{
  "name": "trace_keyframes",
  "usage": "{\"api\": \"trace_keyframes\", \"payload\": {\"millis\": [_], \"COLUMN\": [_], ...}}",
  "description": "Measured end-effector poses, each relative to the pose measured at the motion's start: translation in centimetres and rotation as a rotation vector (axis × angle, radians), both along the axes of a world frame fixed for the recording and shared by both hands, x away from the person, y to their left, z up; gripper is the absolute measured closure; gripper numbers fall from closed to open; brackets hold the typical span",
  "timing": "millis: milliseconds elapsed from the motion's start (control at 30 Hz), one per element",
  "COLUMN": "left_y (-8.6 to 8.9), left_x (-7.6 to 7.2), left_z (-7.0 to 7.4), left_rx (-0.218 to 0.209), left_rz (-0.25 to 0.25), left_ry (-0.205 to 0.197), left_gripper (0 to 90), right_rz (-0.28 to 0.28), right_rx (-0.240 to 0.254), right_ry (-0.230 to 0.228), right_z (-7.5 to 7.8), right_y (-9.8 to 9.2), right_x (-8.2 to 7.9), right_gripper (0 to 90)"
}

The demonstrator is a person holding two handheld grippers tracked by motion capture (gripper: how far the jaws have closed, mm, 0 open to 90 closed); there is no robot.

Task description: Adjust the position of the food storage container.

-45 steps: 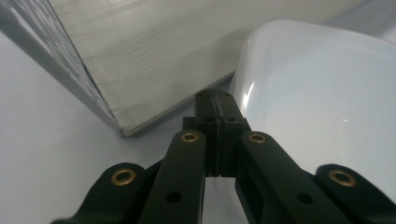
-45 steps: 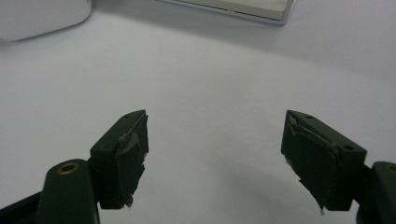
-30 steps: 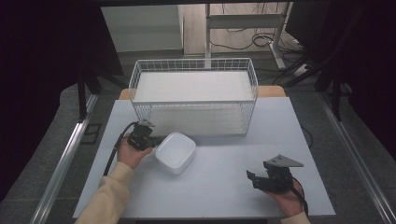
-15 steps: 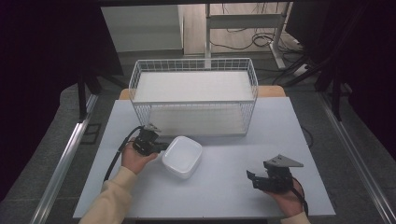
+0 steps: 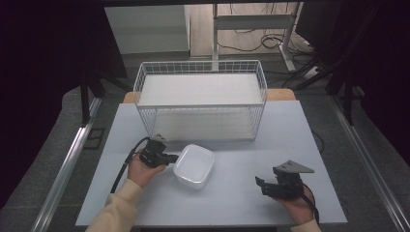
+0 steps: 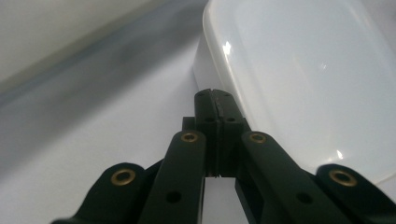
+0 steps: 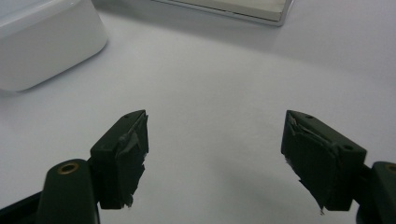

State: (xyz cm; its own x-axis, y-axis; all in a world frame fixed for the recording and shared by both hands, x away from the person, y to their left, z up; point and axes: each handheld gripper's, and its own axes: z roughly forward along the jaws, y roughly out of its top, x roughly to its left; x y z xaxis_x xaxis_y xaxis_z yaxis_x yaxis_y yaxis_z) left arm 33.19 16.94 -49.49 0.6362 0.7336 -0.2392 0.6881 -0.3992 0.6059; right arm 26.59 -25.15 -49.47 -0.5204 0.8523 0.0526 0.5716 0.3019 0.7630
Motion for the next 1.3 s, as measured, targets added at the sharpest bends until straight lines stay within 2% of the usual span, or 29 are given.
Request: {"api": "trace_keyframes", "payload": {"millis": [33, 500, 1033, 1167, 1233, 1300], "left_y": [-0.2, -1.8, -3.8, -4.0, -3.8, -3.4], "left_x": [-0.2, -1.5, -3.1, -3.2, -3.2, -3.2], "left_z": [-0.3, -1.2, -1.2, -1.2, -1.2, -1.1], "left_rx": [0.000, -0.032, -0.069, -0.078, -0.096, -0.081], "left_rz": [-0.006, -0.053, -0.096, -0.099, -0.096, -0.079], "left_ry": [0.012, 0.027, 0.044, 0.045, 0.045, 0.027], "left_gripper": [89.7, 89.6, 89.6, 89.5, 89.6, 89.4], "right_rz": [-0.001, -0.007, -0.002, -0.005, -0.009, -0.011], "right_rx": [-0.001, -0.004, -0.003, 0.000, 0.006, 0.017], "right_ry": [0.000, 0.003, 0.004, 0.005, 0.002, -0.002], "right_z": [0.0, 0.0, -0.1, -0.1, 0.0, 0.1], "right_y": [0.0, 0.0, 0.0, 0.0, -0.1, -0.2], "right_x": [0.0, 0.0, 0.0, 0.1, 0.2, 0.2], "right_gripper": [22.9, 23.0, 23.0, 23.0, 23.0, 23.0]}}
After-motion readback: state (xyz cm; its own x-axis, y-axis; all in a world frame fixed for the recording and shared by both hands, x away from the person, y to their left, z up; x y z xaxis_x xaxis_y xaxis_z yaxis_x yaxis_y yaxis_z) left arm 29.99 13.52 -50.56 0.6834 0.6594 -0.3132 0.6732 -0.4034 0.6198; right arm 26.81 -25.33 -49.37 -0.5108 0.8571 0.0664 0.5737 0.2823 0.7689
